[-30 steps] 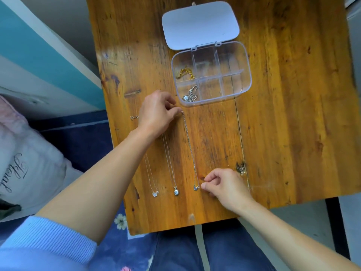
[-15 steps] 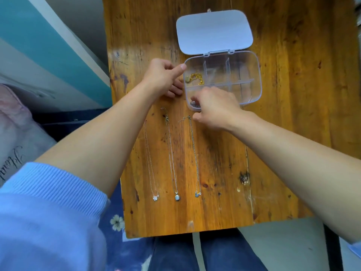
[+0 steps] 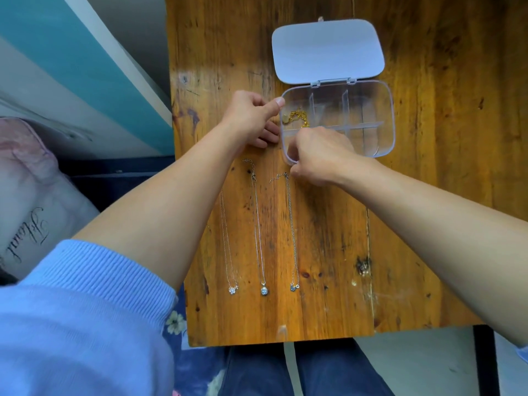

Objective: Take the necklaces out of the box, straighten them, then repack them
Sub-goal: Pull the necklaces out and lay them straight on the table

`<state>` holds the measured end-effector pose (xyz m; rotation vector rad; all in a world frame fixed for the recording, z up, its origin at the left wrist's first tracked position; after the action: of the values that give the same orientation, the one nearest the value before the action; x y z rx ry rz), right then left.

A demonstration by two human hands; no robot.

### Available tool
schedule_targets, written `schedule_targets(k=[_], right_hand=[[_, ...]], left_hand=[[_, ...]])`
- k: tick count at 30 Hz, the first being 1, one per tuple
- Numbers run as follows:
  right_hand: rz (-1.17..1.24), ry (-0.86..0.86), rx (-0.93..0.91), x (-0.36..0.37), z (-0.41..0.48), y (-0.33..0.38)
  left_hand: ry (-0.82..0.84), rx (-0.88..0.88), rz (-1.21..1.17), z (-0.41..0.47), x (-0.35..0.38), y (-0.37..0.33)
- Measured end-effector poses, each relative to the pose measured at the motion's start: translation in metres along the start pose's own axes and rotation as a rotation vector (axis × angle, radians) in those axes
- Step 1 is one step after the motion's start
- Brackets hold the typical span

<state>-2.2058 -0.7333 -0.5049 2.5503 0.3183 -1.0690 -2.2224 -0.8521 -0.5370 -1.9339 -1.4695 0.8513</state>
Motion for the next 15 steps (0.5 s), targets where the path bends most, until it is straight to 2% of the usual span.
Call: schedule_targets(k=[4, 8, 12, 15], right_hand=[[0.315, 0.046, -0.096, -0.002, -0.003, -0.015], [0.742, -0.042, -0.150, -0.005, -0.017, -0.031], [1.097, -0.187, -0.103, -0.008, -0.044, -0.060], [1.332, -0.151, -0.003, 0.012, -0.065, -0.080]], left_hand=[[-0.015, 0.003, 0.004, -0.002, 0.000, -0.001], [-0.060, 0.001, 0.018, -0.005, -0.001, -0.002], [-0.131, 0.014, 0.038, -0.011, -0.001, -0.009], [-0.294, 0.086, 0.199, -0.021, -0.009, -0.022]])
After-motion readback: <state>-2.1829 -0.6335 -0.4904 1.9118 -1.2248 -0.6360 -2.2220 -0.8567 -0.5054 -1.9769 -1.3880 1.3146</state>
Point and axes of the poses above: each hand's wrist, its own z-axis towards the middle knuckle, its own x-axis out of the palm, y = z × x, the point moved 9 cm from there along z, towards the middle knuckle, and after that the axes turned 11 degrees about y, right-handed, at the moved point
